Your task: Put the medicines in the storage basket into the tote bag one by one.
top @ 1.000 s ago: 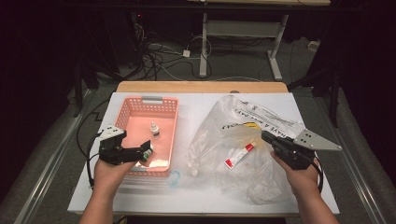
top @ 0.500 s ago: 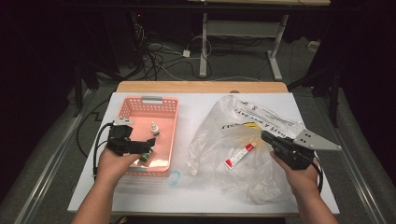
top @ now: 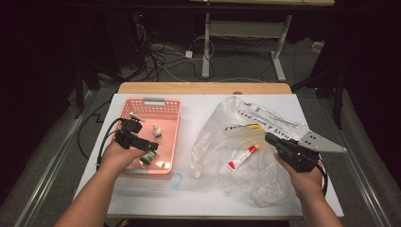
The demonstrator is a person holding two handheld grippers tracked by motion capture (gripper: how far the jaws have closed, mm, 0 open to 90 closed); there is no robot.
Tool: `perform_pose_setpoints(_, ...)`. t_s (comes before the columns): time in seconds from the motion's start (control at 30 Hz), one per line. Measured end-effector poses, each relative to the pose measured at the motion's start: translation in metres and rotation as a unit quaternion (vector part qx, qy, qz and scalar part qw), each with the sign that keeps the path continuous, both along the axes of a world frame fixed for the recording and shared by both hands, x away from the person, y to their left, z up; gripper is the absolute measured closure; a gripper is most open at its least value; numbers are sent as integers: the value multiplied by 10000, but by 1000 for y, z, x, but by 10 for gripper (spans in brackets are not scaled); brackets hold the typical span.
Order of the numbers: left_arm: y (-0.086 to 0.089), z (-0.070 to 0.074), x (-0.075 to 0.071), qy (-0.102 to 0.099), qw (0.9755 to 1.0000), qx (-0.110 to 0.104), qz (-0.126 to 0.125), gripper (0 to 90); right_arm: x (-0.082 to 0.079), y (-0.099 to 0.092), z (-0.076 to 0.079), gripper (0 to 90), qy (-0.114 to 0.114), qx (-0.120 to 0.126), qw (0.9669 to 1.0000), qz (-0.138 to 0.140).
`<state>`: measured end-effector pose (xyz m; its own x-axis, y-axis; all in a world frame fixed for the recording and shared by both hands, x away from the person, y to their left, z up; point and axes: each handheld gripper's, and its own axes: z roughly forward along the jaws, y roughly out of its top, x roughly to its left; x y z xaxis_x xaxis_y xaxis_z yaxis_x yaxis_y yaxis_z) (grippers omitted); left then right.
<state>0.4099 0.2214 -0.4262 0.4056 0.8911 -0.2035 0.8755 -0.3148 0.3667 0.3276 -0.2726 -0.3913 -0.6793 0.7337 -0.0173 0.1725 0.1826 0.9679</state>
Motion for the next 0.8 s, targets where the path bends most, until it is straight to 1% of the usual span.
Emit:
perform_pose_setpoints(0.03,0,-1,2,106,9999,46,-34,25,0,0,0,900,23,21,10000,-7)
perform_pose_setpoints(0.07,0,-3,4,196,9997,113,-85,45,0,0,0,900,18,18,10000,0)
perform_pose_setpoints(0.13,0,-5,8,361,9991,178,-125,86,0,0,0,900,3,-4,10000,11)
perform_pose_setpoints(0.2,0,-7,10,513,9986,125,-103,135,0,-1,1,900,-21,-28,10000,10)
perform_pose_setpoints(0.3,-3,-11,12,762,9967,179,-223,162,-1,-1,1,900,-11,30,10000,-15)
perform_pose_setpoints(0.33,-5,-12,13,820,9962,162,-233,172,-1,-1,1,900,-12,26,10000,-15)
perform_pose_setpoints(0.4,-8,-14,14,959,9946,199,-334,196,-1,-1,1,900,-16,-22,10000,-6)
perform_pose_setpoints(0.47,-11,-16,15,1100,9928,274,-392,218,-1,-1,1,900,-24,-37,10000,-1)
perform_pose_setpoints(0.6,-16,-19,16,1233,9908,337,-450,274,0,0,1,900,-13,-25,10000,1)
perform_pose_setpoints(0.7,-20,-21,18,1337,9890,437,-454,310,0,0,1,900,-20,-26,10000,13)
perform_pose_setpoints(0.8,-23,-22,20,1382,9880,529,-435,366,0,0,1,900,-23,-21,10000,21)
